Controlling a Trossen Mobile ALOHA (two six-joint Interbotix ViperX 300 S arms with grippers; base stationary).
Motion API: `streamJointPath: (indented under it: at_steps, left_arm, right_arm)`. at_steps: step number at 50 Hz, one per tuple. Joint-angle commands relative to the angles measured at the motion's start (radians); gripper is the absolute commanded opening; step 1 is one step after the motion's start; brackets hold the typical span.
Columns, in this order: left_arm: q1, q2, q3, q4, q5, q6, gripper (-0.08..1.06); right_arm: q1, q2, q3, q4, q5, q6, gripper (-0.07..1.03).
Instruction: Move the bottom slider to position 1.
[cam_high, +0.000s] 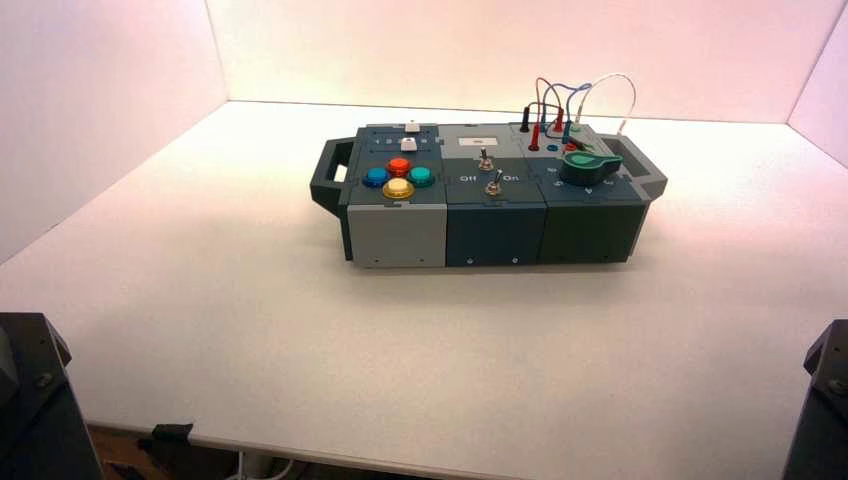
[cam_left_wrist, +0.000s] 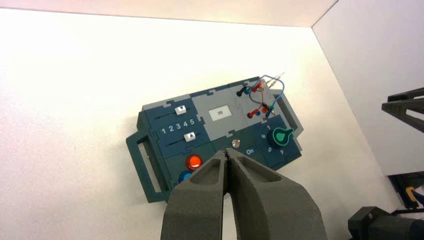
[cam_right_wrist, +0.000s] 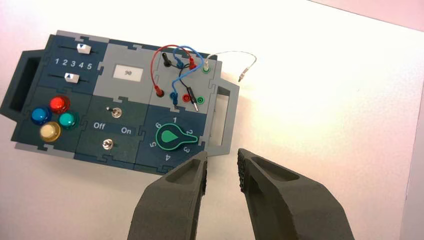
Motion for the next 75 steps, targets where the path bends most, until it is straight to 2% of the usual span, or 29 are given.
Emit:
streamJointPath:
  at_steps: [1, 25, 32, 42, 49, 56, 64, 75]
  left_arm:
    - [-0.003, 0.011, -0.012, -0.005, 0.0, -0.002, -0.03]
    - [-0.003, 0.048, -0.014, -0.005, 0.005, 0.002, -0.03]
    - [-0.028, 0.095, -0.025, -0.005, 0.005, 0.002, -0.03]
    - [-0.114, 0.238, -0.083, -0.005, -0.005, 0.008, -0.03]
    - [-0.149, 0.362, -0.138, -0.005, -0.005, 0.011, -0.03]
    - [-0.155, 0.457, -0.173, -0.005, -0.005, 0.012, -0.03]
    - [-0.155, 0.551, -0.213, -0.005, -0.011, 0.034, -0.03]
    - [-0.155, 0.672, -0.288, -0.006, -0.006, 0.046, -0.03]
  right_arm:
    - [0.005, -0.006, -0.005, 0.005, -0.005, 0.002, 0.35]
    - [0.005, -0.006, -0.002, 0.005, 0.0, 0.003, 0.35]
    - [0.005, -0.006, -0.009, 0.005, 0.005, 0.0, 0.35]
    - [0.005, -0.006, -0.009, 0.005, 0.009, -0.002, 0.35]
    - [0.003, -0.011, -0.009, 0.005, 0.015, -0.002, 0.35]
    - [0.005, -0.012, -0.012, 0.005, 0.02, -0.002, 0.35]
    - [0.005, -0.012, -0.014, 0.005, 0.02, 0.0, 0.35]
    - [0.005, -0.012, -0.008, 0.006, 0.02, 0.002, 0.35]
